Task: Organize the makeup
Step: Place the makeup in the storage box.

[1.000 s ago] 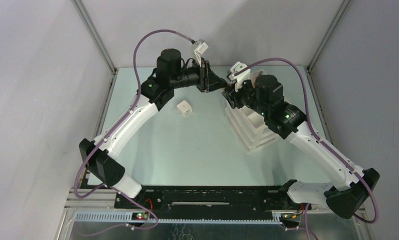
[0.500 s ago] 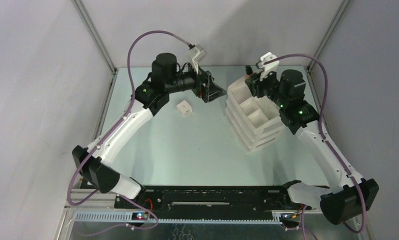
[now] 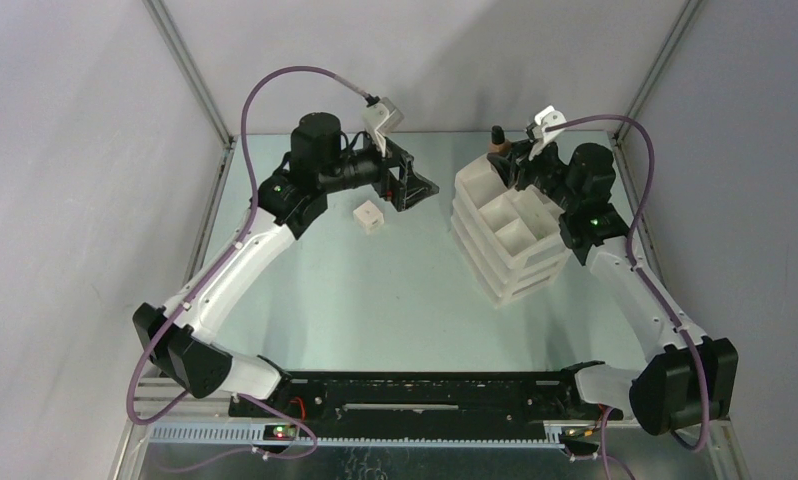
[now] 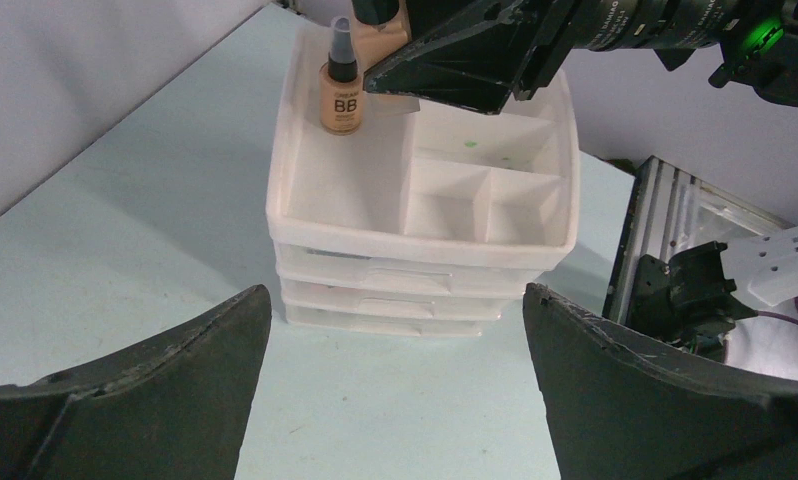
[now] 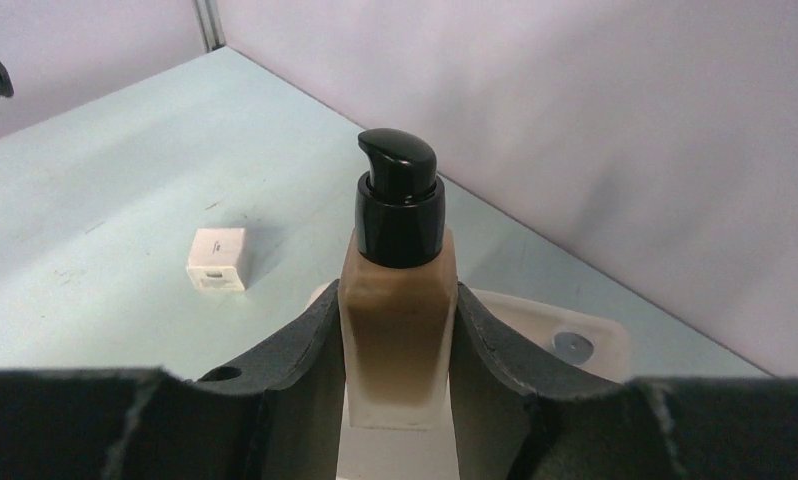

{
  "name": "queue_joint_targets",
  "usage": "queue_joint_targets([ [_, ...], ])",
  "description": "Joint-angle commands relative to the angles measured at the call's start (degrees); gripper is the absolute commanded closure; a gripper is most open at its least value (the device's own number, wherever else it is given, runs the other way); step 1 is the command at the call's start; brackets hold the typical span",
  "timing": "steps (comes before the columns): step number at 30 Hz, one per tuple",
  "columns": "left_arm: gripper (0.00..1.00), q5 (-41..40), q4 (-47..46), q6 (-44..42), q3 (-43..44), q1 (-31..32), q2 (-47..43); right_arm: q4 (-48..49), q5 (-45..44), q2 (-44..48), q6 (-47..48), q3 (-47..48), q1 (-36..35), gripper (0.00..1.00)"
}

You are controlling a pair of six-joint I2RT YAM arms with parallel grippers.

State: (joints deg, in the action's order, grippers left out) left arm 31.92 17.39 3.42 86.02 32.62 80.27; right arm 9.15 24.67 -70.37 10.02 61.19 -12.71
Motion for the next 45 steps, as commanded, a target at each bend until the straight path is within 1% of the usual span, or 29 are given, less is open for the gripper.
queue_joint_targets([
  [1,0.00,0.8,-0.9,-1.3,-0.7,-0.5,-0.6,7.5,1.6,-0.4,-0.6,-1.0,0.5,1.00],
  [12,0.00,1.9,-0.9,-1.0,-1.2,-0.9,-0.6,9.7,2.1,-5.3,0.4,-1.9,0.1,1.00],
  [19,0.00,2.6,-0.9,-0.8,-1.7,-1.1,-0.9,12.8,-2.0,-5.6,2.6,-5.1,-1.2,0.96],
  [27,0.00,3.0,-0.8,-0.5,-1.7,-1.3,-0.8,13.3,-4.6,-8.0,3.5,-5.3,-2.1,0.92],
  [30,0.00,3.1,-0.8,-0.5,-1.9,-1.3,-0.9,15.1,-5.1,-7.8,3.6,-6.4,-2.0,0.88],
  [33,0.00,3.2,-0.9,-0.5,-2.0,-1.4,-1.0,16.5,-5.5,-7.7,3.7,-7.5,-1.9,0.82],
  [45,0.00,3.5,-0.9,0.0,-1.8,-1.7,-1.0,16.6,-5.9,-7.2,4.0,-7.6,-1.9,0.60],
])
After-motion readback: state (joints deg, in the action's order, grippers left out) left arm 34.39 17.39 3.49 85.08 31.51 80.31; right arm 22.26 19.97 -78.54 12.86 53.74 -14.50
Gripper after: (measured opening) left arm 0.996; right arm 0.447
